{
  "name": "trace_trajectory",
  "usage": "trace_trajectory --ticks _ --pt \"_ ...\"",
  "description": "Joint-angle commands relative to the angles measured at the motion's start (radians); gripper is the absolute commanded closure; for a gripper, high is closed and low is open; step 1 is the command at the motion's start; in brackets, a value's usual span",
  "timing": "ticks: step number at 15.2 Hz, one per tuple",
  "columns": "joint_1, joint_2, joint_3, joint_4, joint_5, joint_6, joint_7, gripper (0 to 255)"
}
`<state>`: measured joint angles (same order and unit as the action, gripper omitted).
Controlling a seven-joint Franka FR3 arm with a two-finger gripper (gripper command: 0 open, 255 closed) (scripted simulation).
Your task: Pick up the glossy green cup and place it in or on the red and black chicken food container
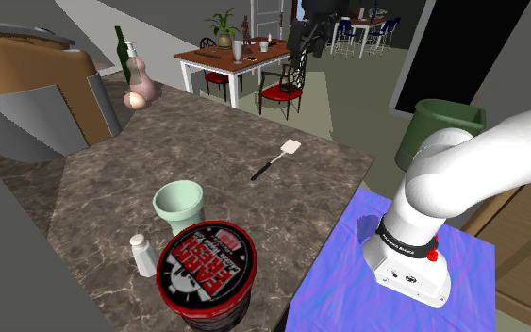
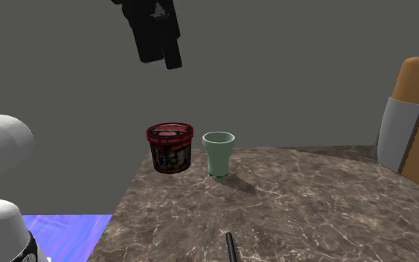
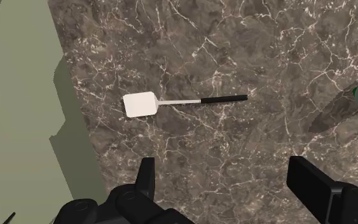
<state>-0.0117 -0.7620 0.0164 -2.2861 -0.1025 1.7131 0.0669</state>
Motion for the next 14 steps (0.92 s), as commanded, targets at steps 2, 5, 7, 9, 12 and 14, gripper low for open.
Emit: trace_trajectory --ticks 2,5,7,9,12,14 --pt "0.007 0.011 0.01 -0.012 0.013 0.017 0.013 0" --pt "0.029 0.051 0.041 -0.043 0.05 0.068 0.053 0" --pt "0.044 0.082 0.062 -0.059 0.075 0.103 0.078 0" --pt "0.059 0.116 0.083 -0.072 0.099 0.14 0.102 0" --pt "0.082 0.174 0.115 -0.083 0.135 0.195 0.136 0" --pt "0.097 0.217 0.136 -0.086 0.158 0.233 0.159 0"
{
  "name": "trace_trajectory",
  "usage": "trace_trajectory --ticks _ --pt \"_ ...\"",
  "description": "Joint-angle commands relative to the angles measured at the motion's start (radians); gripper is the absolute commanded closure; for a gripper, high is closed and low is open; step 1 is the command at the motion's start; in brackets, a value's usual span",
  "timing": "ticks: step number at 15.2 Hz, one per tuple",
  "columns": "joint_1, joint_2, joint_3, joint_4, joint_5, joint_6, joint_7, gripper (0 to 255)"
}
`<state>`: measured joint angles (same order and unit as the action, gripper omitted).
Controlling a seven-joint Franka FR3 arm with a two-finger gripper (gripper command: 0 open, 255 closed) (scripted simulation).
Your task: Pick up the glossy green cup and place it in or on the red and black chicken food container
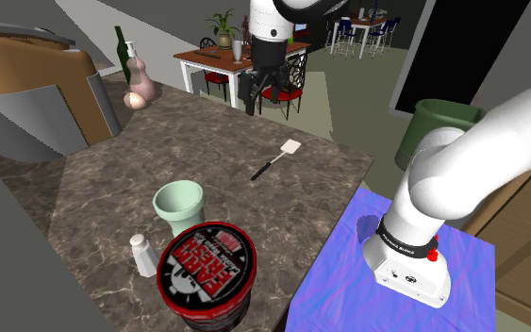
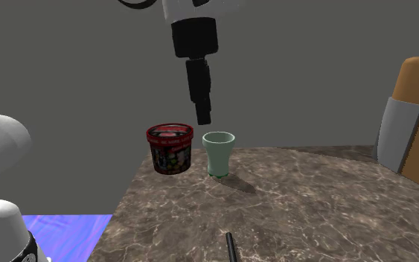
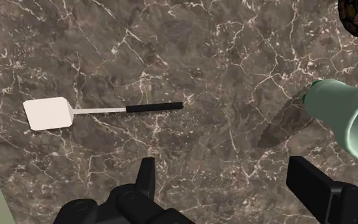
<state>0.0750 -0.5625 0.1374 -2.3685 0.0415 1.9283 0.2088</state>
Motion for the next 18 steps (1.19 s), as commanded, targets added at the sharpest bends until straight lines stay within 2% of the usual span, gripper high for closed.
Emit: trace_trajectory --ticks 1,10,18 --pt "0.018 0.04 0.026 -0.004 0.025 0.036 0.028 0" --pt "0.08 0.272 0.122 0.042 0.107 0.199 0.119 0" --pt "0.126 0.486 0.191 0.125 0.134 0.32 0.19 0"
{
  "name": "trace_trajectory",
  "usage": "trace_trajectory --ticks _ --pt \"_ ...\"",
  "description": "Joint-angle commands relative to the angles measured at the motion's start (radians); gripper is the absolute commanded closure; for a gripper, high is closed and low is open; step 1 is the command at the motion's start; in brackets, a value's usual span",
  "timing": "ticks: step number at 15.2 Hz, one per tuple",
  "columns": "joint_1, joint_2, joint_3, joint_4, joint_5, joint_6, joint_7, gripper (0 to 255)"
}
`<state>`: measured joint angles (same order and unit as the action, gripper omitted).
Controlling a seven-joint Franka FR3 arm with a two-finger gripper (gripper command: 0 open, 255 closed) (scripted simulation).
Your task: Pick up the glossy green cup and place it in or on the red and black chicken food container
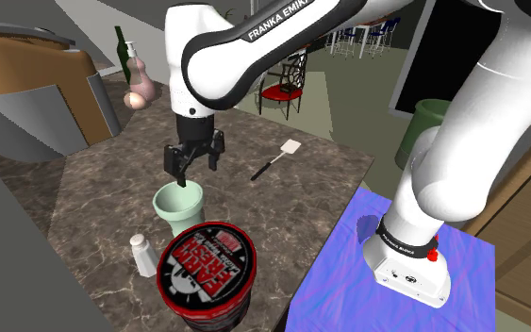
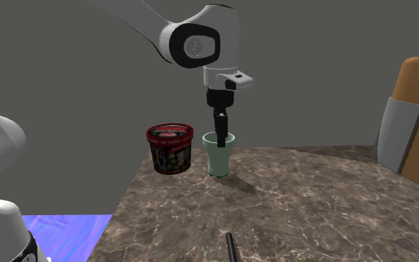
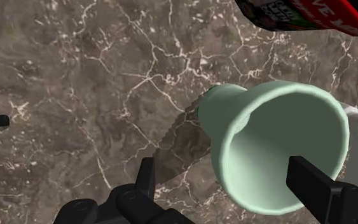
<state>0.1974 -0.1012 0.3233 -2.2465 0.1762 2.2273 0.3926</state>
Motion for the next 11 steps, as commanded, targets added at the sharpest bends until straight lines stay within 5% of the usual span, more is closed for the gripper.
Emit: trace_trajectory --ticks 1,11 --pt "0.004 0.033 0.007 -0.002 -0.002 0.035 0.007 0" --pt "0.009 0.081 0.014 -0.03 -0.013 0.11 0.016 0"
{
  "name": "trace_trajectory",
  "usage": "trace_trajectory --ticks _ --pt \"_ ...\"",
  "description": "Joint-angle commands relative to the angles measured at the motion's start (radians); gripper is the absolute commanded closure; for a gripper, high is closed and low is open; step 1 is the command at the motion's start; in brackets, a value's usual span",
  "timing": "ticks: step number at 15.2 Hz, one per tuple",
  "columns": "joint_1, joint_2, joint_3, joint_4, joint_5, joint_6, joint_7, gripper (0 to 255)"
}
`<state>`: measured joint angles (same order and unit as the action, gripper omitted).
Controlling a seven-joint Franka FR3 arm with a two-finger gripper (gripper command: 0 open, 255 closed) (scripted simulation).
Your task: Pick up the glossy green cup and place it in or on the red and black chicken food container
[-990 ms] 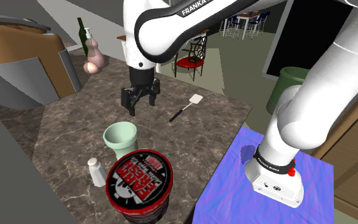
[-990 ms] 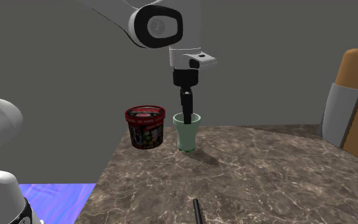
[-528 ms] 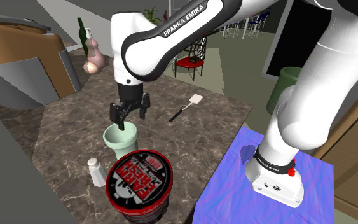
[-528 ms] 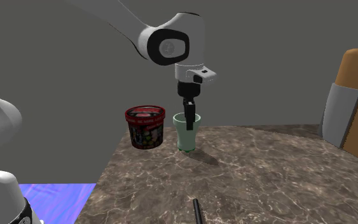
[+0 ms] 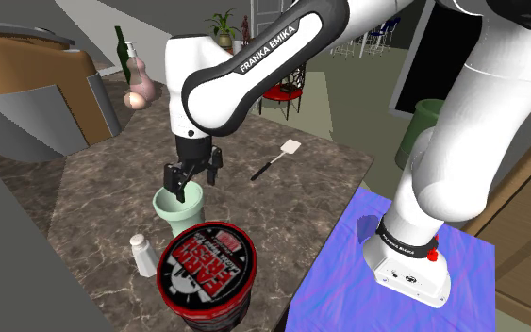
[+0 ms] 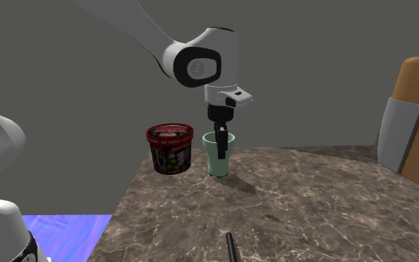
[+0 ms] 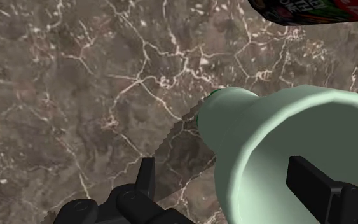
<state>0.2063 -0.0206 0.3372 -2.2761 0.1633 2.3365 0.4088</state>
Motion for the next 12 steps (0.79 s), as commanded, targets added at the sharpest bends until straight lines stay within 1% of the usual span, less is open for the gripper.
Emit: trace_trajectory --ticks 1,4,5,12 --pt "0.0 0.001 0.0 0.0 0.0 0.001 0.0 0" --pt "0.0 0.0 0.0 0.0 0.0 0.001 0.0 0" --pt "0.0 0.0 0.0 0.0 0.0 0.001 0.0 255" --pt "0.0 0.001 0.0 0.001 0.0 0.0 0.0 255"
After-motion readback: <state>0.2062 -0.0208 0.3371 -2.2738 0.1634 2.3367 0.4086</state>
